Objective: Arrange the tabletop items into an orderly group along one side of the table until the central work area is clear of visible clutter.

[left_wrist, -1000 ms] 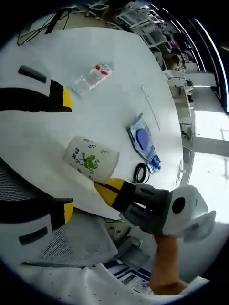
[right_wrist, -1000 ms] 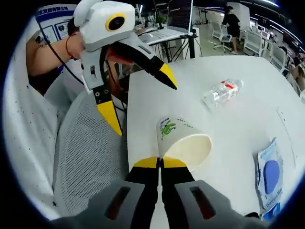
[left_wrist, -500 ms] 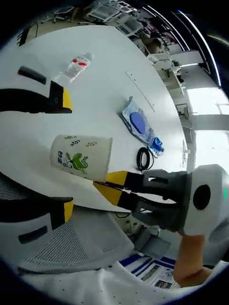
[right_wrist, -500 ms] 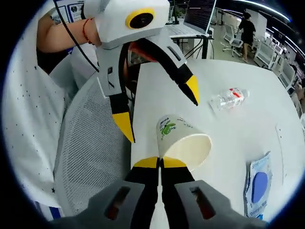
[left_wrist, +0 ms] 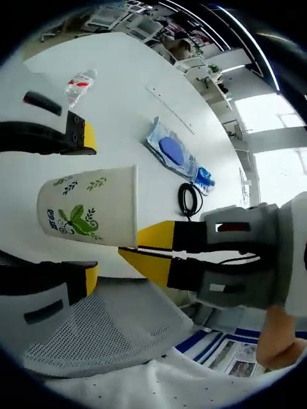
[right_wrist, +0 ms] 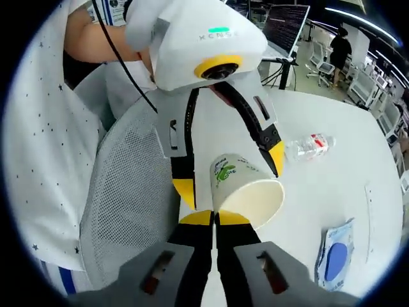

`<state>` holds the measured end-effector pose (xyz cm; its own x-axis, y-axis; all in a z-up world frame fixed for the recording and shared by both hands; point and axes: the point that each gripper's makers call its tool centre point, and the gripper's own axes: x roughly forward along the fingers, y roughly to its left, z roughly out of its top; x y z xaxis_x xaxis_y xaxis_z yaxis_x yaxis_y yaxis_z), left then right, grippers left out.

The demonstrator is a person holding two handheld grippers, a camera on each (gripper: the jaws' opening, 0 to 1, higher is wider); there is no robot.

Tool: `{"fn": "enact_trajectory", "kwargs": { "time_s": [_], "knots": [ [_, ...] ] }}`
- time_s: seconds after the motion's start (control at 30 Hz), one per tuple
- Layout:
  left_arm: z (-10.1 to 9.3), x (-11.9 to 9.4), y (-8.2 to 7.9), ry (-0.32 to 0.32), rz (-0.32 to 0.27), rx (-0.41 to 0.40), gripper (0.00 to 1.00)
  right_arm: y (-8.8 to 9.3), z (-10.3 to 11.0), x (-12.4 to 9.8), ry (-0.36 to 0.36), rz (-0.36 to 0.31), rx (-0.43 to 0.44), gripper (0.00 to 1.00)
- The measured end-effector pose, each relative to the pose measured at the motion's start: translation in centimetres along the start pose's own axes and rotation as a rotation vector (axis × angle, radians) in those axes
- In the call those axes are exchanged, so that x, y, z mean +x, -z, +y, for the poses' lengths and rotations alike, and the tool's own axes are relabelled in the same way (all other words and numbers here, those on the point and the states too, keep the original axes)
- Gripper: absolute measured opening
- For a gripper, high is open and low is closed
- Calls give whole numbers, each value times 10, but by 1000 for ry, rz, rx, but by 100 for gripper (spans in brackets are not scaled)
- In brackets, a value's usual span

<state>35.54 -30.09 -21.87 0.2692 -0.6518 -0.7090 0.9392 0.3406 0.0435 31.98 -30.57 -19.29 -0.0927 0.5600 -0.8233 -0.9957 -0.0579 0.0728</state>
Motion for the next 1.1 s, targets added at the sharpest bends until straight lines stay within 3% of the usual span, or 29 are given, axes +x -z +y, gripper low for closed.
{"fn": "enact_trajectory", "kwargs": {
  "time_s": [0.23,0.67,1.1],
  "knots": [
    [-1,0,-7,8,-47,39,60,-7,0,-9,1,-3,-28,0],
    [3,-3,-20,4,-127,35,49,-18,2,-18,-10,-6,-66,0],
    [8,-9,-32,-1,-215,-30,47,-24,-5,-29,25,-1,-94,0]
  ]
}}
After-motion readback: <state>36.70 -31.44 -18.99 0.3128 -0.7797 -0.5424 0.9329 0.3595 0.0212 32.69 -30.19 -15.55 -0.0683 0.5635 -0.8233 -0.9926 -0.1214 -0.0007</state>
